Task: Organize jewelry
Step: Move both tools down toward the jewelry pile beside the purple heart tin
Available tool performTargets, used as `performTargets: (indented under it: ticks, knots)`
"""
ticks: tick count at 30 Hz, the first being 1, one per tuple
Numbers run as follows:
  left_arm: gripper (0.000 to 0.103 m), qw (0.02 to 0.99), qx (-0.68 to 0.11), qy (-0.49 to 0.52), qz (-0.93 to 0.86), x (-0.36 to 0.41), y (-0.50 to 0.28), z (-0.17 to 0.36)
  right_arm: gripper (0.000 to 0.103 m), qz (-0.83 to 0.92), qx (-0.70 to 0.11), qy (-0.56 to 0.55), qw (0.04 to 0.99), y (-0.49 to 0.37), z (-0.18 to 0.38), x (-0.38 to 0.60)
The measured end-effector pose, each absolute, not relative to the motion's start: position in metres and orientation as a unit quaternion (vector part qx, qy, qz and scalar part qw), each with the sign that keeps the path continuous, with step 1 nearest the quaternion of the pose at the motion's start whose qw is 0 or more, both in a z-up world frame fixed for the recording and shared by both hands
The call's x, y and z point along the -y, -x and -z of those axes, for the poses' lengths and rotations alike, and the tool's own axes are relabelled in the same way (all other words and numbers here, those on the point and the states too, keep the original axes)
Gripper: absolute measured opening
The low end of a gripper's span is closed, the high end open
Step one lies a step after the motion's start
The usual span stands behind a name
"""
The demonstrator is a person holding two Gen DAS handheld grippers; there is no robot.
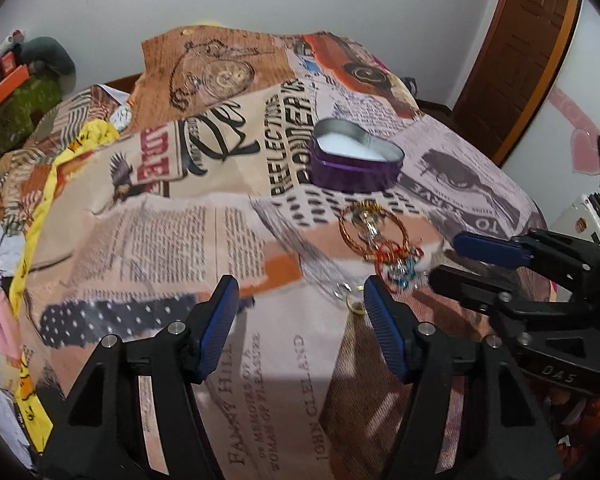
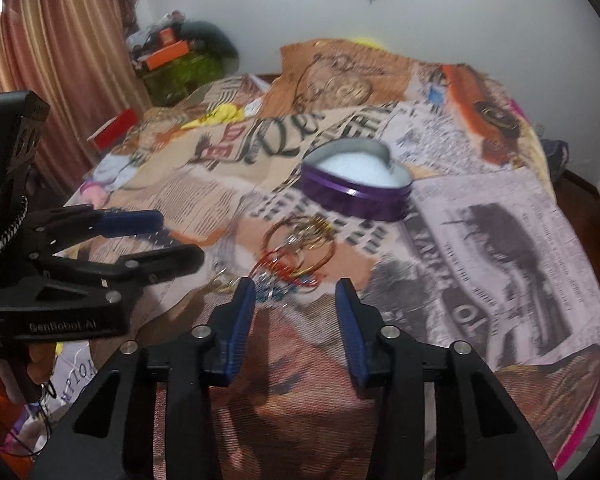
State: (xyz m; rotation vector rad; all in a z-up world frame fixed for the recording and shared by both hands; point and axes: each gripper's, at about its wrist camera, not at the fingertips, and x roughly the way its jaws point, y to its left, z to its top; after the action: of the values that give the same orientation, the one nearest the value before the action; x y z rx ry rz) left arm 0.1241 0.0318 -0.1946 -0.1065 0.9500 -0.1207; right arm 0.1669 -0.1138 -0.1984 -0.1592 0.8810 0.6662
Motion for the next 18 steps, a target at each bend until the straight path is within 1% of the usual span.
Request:
performTargets:
  ticks: [4, 6, 7, 10, 11, 16, 18]
  knots:
    - [0.061, 0.882, -0.463, 0.065, 0.059, -0.036, -0.122, 0.199, 0.031, -0.327, -0.429, 0.079, 0.838, -0.168, 0.204, 0.108]
    - [0.057, 0.88, -0.465, 0.073, 0.06, -0.039, -0.121, 0.201, 0.026, -0.331, -0.436, 0.082, 0.833, -0.168, 0.208, 0.104]
    - [0.056, 0.878, -0.468, 0.079, 0.063, -0.04, -0.121, 0.202, 0.021, -0.332, -0.441, 0.085, 0.83, -0.169, 0.21, 0.102]
    - [0.055, 0.875, -0.471, 0.089, 0.071, -0.04, -0.121, 0.205, 0.016, -0.328, -0.442, 0.094, 0.83, -0.169, 0.214, 0.099]
    - [0.054, 0.873, -0.473, 0.092, 0.076, -0.04, -0.12, 0.205, 0.01, -0.327, -0.441, 0.095, 0.83, -0.168, 0.214, 0.099]
    - [0.054, 0.87, -0.474, 0.101, 0.095, -0.033, -0.118, 0.206, 0.005, -0.325, -0.435, 0.094, 0.835, -0.165, 0.212, 0.099]
    - [0.054, 0.868, -0.474, 0.103, 0.104, -0.029, -0.118, 0.206, 0.005, -0.322, -0.432, 0.091, 0.837, -0.165, 0.21, 0.101]
